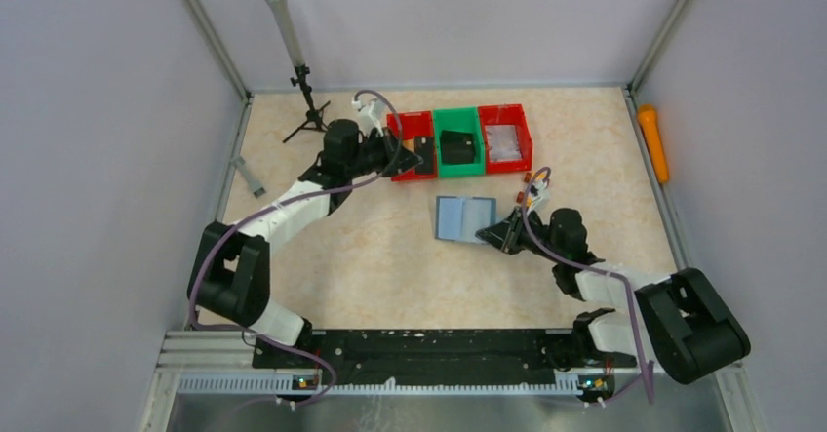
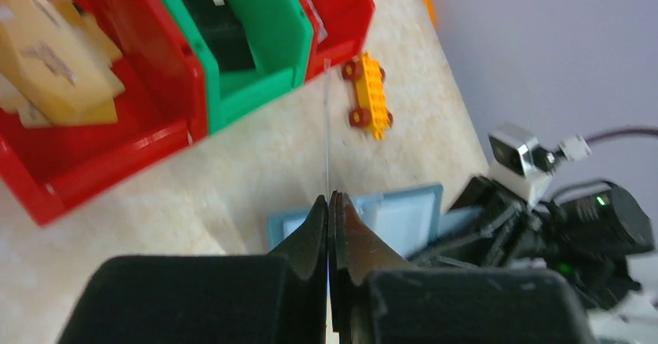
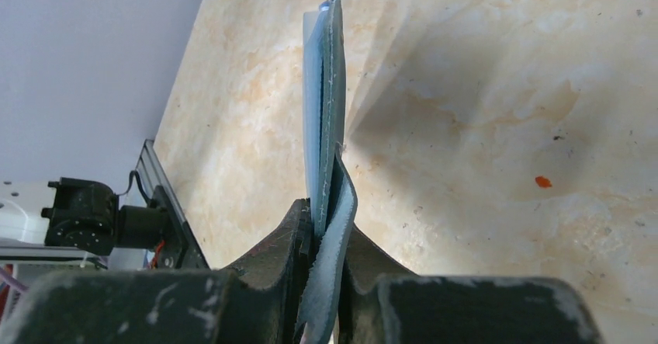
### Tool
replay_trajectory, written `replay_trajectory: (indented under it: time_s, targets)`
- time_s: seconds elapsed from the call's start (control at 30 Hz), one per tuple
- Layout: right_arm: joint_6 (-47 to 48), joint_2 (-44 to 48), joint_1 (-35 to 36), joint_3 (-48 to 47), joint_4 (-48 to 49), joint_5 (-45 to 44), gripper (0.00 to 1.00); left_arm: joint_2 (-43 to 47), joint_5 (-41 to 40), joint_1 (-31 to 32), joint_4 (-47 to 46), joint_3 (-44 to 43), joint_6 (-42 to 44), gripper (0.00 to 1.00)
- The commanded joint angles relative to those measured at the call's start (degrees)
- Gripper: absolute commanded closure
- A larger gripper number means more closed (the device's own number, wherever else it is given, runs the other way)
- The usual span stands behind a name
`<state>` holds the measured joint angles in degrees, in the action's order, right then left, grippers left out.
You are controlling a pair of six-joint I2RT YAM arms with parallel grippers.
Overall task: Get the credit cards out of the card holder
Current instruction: Place the credit card in the storage box.
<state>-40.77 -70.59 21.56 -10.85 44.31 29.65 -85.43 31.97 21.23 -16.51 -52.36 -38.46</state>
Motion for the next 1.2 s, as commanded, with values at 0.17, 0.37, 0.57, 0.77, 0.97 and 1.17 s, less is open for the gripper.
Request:
replay_trajectory:
  time_s: [0.17, 0.37, 0.57, 0.77, 0.97, 1.17]
  targets:
    - [4.4, 7.4, -0.5, 0.8, -7.3, -2.5, 1.0, -8.8, -34.1, 10.8, 22.6, -24.3, 32.5, 1.0]
    - [4.2, 9.3, -0.5, 1.6, -8.1, -4.4, 1.0, -14.2, -42.7, 14.5, 17.0, -29.2, 50.9, 1.0]
    - [3.2, 9.7, -0.5, 2.1, -6.0, -3.1, 1.0, -27.0, -46.9, 15.9, 23.3, -45.5, 60.7, 1.0]
    - [3.1, 11.1, -0.5, 2.9, -6.4, -4.4, 1.0, -35.6, -49.6, 18.4, 13.1, -48.7, 73.5, 1.0]
    - [3.1, 11.6, -0.5, 2.8, -7.1, -4.9, 1.0, -44.0, -56.2, 20.6, 5.5, -51.1, 91.6, 1.0]
    - [2.7, 12.3, -0.5, 2.9, -7.1, -5.2, 1.0, -48.0, -55.7, 21.0, 5.6, -53.1, 95.9, 1.0]
